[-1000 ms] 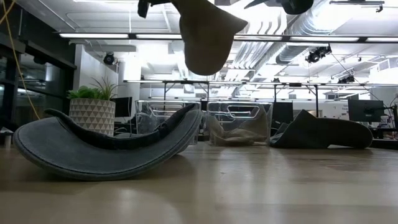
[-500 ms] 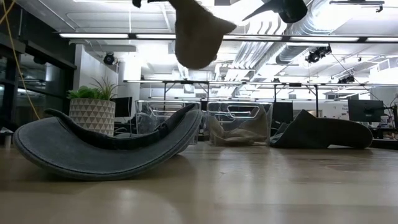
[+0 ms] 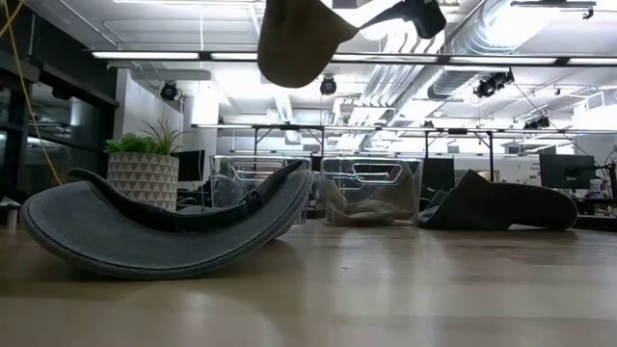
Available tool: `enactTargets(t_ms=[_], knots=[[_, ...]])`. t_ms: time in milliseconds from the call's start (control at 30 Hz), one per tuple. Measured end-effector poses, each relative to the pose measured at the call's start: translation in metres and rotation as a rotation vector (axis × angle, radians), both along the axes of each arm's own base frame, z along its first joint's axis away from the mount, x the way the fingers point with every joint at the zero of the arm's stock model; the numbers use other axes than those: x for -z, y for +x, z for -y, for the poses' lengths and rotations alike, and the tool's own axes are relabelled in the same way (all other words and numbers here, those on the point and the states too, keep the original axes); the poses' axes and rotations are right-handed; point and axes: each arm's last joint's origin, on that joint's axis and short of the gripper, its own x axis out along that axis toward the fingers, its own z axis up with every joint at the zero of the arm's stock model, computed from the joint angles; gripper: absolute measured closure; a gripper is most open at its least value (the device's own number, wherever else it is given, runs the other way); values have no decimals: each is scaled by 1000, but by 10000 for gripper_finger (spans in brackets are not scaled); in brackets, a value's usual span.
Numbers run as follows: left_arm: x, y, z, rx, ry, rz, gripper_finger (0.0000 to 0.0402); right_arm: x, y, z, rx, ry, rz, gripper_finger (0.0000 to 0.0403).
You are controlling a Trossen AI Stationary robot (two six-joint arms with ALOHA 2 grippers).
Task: Pick & Place hat
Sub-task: Put the brown cap into the right transparent bin
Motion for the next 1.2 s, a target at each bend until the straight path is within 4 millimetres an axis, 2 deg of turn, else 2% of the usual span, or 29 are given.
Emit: enactTargets(t_ms=[300,533,900,1200], knots=[[-3,-1,0,-19,-5,29,401,7,6,5,-3,-2,-29,136],[-5,-1,0,-24,13,47,401,18,19,7,-4,6,-45,136],[-5,-1,0,-14,-7,55,401,4,29,28,6,-85,103,136],[-5,-1,0,4,-4,57,401,17,40,31,-52,-64,70,138]])
